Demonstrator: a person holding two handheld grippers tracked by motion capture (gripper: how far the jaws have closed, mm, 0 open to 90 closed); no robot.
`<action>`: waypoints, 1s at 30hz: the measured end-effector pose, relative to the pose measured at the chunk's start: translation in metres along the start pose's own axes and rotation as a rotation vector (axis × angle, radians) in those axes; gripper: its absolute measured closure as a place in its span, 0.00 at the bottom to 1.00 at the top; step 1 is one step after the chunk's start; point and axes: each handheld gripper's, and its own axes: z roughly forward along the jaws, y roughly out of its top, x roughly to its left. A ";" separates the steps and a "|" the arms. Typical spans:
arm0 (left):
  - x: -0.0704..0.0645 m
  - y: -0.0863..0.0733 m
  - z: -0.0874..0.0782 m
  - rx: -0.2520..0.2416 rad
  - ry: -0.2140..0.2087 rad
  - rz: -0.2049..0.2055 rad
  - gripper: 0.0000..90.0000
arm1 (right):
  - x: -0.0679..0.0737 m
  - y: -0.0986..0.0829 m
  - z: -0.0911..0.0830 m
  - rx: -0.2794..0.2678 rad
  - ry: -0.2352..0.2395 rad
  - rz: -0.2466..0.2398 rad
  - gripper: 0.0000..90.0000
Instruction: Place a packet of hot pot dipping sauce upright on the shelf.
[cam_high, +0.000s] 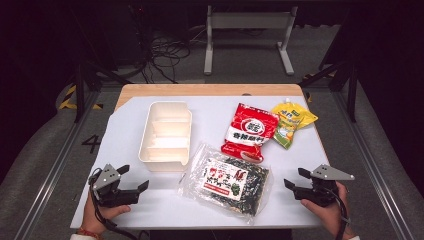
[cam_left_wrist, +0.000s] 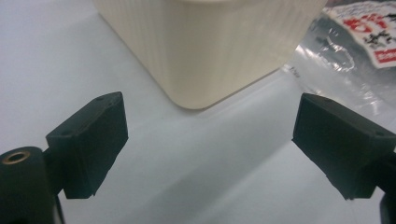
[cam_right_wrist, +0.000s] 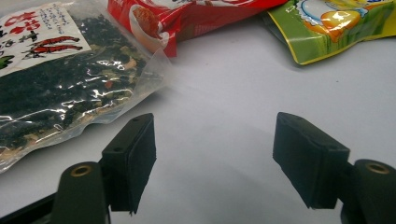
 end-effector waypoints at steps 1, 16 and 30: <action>-0.001 0.000 0.001 0.004 0.001 0.005 0.12 | -0.001 0.000 0.000 -0.001 0.004 0.004 0.35; -0.015 -0.010 -0.003 0.055 -0.035 0.064 0.15 | -0.012 0.022 0.020 -0.028 0.066 0.024 0.52; -0.020 -0.014 -0.011 0.034 -0.024 0.056 0.17 | -0.025 0.055 0.040 -0.047 0.055 0.062 0.48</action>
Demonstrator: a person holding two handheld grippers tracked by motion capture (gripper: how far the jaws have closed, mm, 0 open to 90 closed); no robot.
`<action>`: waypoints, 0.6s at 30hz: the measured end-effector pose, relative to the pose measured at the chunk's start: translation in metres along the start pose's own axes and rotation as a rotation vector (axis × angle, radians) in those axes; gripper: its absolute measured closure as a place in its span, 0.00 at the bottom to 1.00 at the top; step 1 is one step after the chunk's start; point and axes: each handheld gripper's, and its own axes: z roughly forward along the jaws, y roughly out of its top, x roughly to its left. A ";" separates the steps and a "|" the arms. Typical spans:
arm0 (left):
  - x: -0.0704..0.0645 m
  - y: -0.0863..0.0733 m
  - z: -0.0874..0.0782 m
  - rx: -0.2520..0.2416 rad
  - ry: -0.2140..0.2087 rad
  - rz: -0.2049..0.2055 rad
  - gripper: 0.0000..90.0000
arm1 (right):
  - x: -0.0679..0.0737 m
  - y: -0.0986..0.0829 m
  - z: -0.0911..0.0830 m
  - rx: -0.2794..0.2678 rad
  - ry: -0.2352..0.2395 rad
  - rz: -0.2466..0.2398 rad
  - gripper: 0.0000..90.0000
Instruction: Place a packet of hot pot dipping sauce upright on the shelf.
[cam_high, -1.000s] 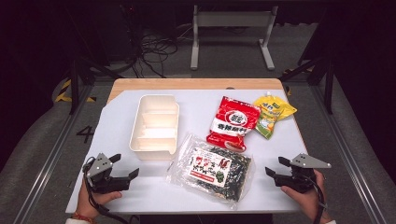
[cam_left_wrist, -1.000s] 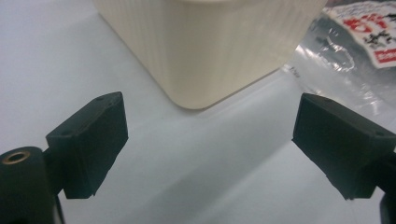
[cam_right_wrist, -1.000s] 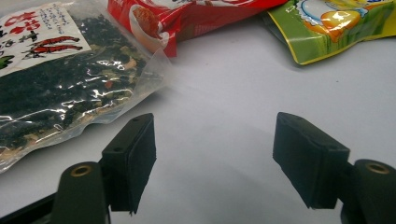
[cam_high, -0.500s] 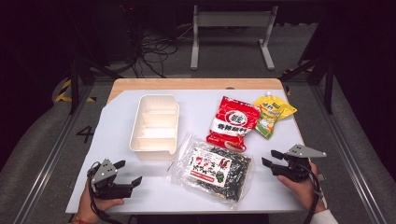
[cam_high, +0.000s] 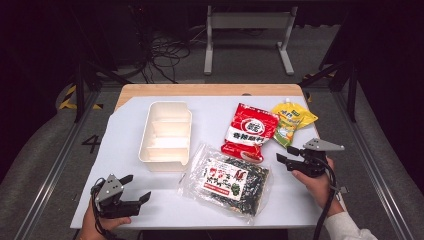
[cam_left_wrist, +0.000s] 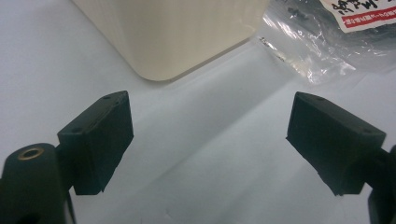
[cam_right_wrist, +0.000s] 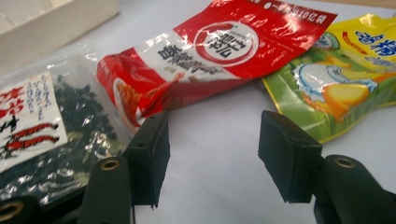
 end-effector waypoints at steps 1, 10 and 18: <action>-0.001 0.000 0.000 0.006 0.005 0.007 0.17 | -0.001 0.003 0.002 0.000 0.000 0.004 0.48; -0.002 -0.001 0.001 0.023 0.009 0.014 0.17 | -0.002 0.024 0.025 -0.031 0.005 0.034 0.44; -0.002 -0.001 0.000 0.026 0.018 0.018 0.17 | 0.007 0.032 0.054 0.026 0.034 0.061 0.41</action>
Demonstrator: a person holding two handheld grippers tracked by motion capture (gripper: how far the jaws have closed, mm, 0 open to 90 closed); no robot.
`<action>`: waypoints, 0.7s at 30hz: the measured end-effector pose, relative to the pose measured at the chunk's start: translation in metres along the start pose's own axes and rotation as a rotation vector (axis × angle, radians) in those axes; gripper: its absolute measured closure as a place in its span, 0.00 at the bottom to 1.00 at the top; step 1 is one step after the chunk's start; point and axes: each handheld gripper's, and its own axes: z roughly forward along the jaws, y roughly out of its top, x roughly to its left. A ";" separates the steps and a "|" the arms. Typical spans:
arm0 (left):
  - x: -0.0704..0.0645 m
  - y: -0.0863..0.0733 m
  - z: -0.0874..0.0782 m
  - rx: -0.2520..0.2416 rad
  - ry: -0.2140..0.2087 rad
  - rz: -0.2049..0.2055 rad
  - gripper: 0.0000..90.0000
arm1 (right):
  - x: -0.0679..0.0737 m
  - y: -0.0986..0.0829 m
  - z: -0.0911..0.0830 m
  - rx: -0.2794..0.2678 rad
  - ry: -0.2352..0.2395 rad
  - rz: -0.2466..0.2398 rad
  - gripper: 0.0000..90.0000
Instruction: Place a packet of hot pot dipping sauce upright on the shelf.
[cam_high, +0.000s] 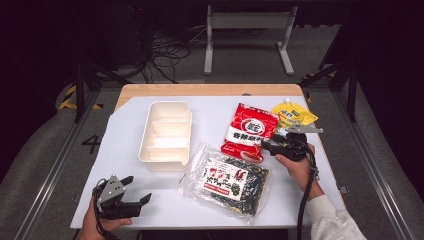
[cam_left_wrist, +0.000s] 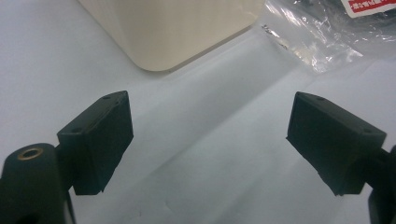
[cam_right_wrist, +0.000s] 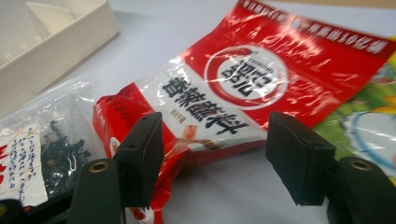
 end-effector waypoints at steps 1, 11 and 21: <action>0.000 0.000 0.000 0.000 0.000 0.000 0.17 | 0.000 0.000 0.000 0.000 0.000 0.000 0.41; -0.001 0.000 0.002 0.014 -0.004 0.011 0.16 | -0.003 -0.006 0.030 0.113 0.003 0.097 0.28; -0.001 0.000 0.005 0.022 -0.012 0.012 0.16 | -0.008 -0.007 0.042 0.155 0.181 0.147 0.56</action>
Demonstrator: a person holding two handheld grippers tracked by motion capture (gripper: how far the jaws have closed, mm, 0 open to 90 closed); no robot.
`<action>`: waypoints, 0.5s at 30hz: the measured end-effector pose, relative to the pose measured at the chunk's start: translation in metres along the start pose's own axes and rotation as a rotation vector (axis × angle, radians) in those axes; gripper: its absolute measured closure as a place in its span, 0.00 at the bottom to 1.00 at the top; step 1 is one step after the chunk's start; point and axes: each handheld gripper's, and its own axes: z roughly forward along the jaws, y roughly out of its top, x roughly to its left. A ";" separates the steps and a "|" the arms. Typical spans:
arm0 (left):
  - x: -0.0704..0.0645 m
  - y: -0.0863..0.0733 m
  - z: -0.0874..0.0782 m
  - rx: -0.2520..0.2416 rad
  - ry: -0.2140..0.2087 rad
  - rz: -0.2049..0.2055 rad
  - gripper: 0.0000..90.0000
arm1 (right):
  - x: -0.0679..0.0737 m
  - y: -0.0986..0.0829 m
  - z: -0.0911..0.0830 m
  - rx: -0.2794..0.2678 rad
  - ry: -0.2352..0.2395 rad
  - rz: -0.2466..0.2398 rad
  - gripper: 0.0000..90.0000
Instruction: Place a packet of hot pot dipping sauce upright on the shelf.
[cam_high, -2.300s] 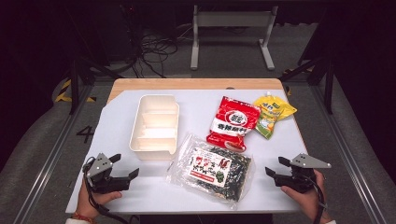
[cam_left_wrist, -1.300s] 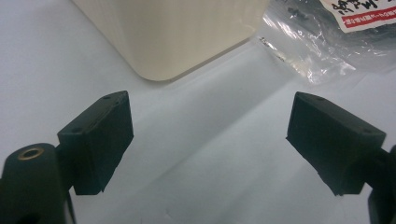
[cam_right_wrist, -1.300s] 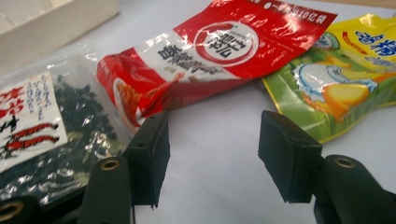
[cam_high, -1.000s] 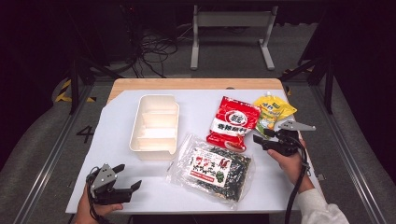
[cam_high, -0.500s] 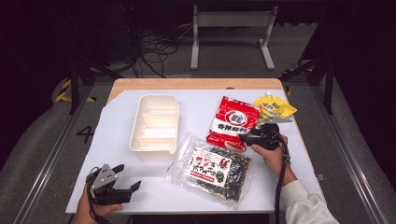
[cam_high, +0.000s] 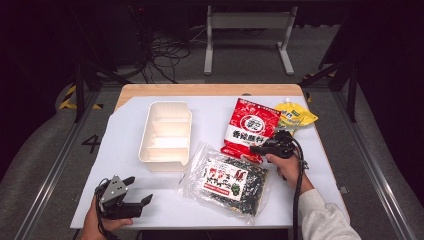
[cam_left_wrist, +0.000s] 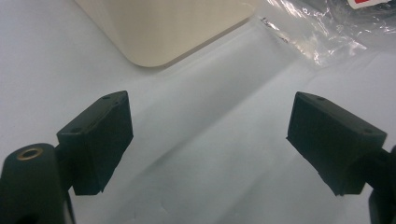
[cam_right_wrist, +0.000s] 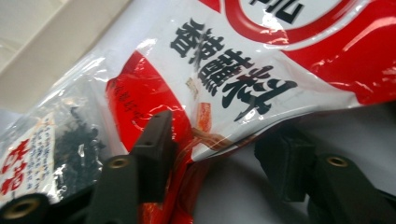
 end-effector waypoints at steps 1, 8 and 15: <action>0.000 0.000 0.000 0.000 -0.004 0.000 0.16 | 0.000 0.000 0.000 -0.001 0.002 -0.011 0.59; 0.002 0.010 -0.006 -0.053 -0.021 -0.021 0.14 | 0.011 0.000 -0.006 -0.043 -0.010 -0.117 0.76; 0.001 0.037 -0.013 -0.126 -0.090 -0.023 0.11 | 0.023 0.003 -0.020 -0.141 -0.031 -0.201 0.83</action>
